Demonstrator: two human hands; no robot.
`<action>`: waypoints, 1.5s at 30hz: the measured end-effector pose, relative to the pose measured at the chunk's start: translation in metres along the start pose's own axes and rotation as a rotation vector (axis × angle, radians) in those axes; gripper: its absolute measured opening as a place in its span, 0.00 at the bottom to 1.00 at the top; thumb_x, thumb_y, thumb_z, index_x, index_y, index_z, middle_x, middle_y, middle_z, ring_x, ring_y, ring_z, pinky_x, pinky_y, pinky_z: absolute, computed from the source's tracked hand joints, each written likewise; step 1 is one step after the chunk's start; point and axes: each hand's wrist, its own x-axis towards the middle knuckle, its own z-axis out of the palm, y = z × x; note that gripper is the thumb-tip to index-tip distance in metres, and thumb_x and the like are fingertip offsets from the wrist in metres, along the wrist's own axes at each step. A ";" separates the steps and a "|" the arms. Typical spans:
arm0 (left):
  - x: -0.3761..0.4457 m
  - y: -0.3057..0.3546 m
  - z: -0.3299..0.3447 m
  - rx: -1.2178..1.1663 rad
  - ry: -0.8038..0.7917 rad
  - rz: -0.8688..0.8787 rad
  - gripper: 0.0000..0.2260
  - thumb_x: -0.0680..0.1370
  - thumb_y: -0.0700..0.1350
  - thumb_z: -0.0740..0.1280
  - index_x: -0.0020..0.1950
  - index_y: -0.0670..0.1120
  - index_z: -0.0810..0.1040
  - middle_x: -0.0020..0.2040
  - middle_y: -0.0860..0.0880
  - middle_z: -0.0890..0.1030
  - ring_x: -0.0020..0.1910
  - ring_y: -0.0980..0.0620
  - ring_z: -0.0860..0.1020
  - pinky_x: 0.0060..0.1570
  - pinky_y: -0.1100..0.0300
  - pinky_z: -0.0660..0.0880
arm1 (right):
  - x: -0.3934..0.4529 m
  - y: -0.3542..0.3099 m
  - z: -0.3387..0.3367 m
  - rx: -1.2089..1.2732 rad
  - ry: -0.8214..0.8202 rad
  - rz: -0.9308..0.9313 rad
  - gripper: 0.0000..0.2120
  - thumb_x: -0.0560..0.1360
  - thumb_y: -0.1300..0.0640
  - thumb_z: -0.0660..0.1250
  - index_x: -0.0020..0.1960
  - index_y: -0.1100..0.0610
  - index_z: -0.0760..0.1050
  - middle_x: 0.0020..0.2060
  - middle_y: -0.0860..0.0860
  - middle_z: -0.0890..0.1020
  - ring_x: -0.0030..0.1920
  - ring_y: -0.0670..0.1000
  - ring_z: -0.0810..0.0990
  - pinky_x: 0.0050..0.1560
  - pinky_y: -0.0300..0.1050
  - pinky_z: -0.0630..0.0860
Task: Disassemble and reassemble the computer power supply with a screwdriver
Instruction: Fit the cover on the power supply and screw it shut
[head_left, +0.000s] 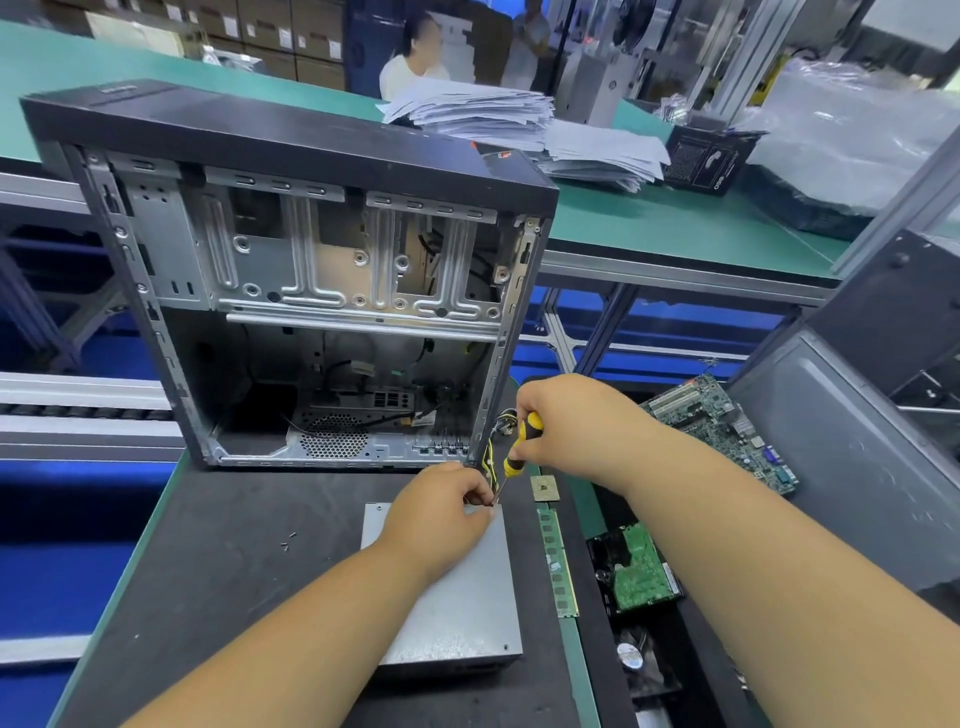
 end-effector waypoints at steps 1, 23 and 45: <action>0.000 0.000 0.000 -0.001 0.000 0.000 0.03 0.73 0.50 0.71 0.42 0.57 0.79 0.43 0.57 0.78 0.47 0.59 0.74 0.45 0.59 0.75 | 0.002 -0.002 0.001 -0.085 0.009 0.008 0.13 0.74 0.43 0.69 0.43 0.52 0.71 0.34 0.47 0.73 0.33 0.46 0.70 0.29 0.43 0.63; -0.002 -0.002 -0.001 0.006 -0.004 0.037 0.02 0.73 0.50 0.70 0.44 0.56 0.79 0.43 0.58 0.77 0.47 0.59 0.73 0.45 0.61 0.73 | -0.002 -0.006 0.022 -0.104 0.159 0.105 0.16 0.81 0.44 0.54 0.39 0.52 0.66 0.34 0.49 0.73 0.33 0.50 0.70 0.28 0.44 0.60; -0.001 -0.002 -0.001 0.029 -0.005 0.044 0.03 0.73 0.49 0.69 0.45 0.56 0.79 0.44 0.59 0.76 0.48 0.58 0.72 0.46 0.60 0.73 | 0.003 -0.005 0.025 -0.260 0.129 0.145 0.21 0.82 0.40 0.54 0.36 0.52 0.61 0.29 0.48 0.69 0.28 0.47 0.64 0.26 0.43 0.56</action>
